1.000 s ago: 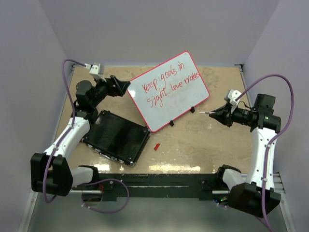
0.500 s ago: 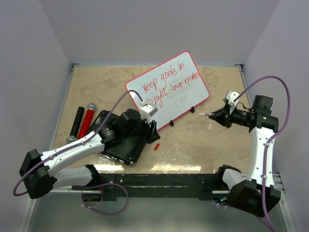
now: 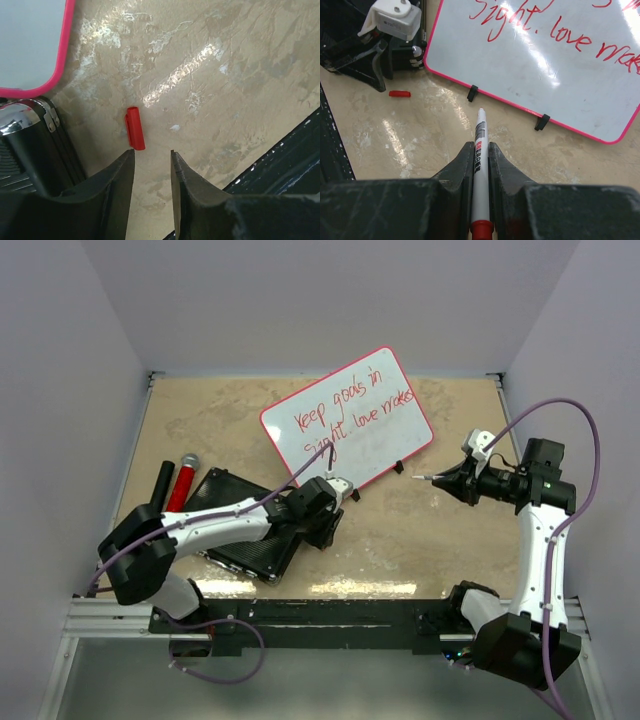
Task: Write a sentence on the whiteboard
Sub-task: Open the pen cap at the center of the board.
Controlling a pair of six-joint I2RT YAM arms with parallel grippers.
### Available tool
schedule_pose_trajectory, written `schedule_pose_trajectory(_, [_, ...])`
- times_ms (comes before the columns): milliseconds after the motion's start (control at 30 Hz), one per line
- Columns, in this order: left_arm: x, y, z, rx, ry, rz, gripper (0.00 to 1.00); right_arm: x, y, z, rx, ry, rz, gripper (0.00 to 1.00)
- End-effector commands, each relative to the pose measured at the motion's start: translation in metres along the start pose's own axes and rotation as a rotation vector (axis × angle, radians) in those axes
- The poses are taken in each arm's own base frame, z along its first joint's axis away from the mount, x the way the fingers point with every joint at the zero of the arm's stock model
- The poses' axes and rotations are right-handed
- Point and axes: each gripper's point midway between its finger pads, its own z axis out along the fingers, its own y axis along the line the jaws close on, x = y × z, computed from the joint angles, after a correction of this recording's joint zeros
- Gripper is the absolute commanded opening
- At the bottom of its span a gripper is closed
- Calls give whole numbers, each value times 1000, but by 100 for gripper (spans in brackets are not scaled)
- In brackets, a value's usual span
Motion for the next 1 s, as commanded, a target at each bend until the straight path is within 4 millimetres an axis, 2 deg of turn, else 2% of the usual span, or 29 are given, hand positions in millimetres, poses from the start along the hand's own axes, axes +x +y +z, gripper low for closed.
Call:
schedule_pose_trajectory(0, [-9,-5,9,-7,-2,11,38,-4,0,0,1,-10,-46,0])
schedule_pose_trajectory(133, [-9,-8,17,-11,17,16,37,-4,0,0,0,-9,-43,0])
schedule_pose_trajectory(233, [-6,-1,26,-62,32,18,34,-3,0,0,1,-7,-41,0])
schedule_pose_trajectory(533, [16,13,41,-144,115,39,28,-2,0,0,1,-7,-41,0])
schedule_pose_trajectory(700, [29,18,49,-159,162,47,19,-3,1,0,2,-7,-44,0])
schedule_pose_trajectory(933, [41,26,55,-215,211,84,19,-2,2,0,-3,-6,-44,0])
schedule_pose_trajectory(967, [41,26,55,-221,207,94,15,-2,2,1,-5,-4,-43,0])
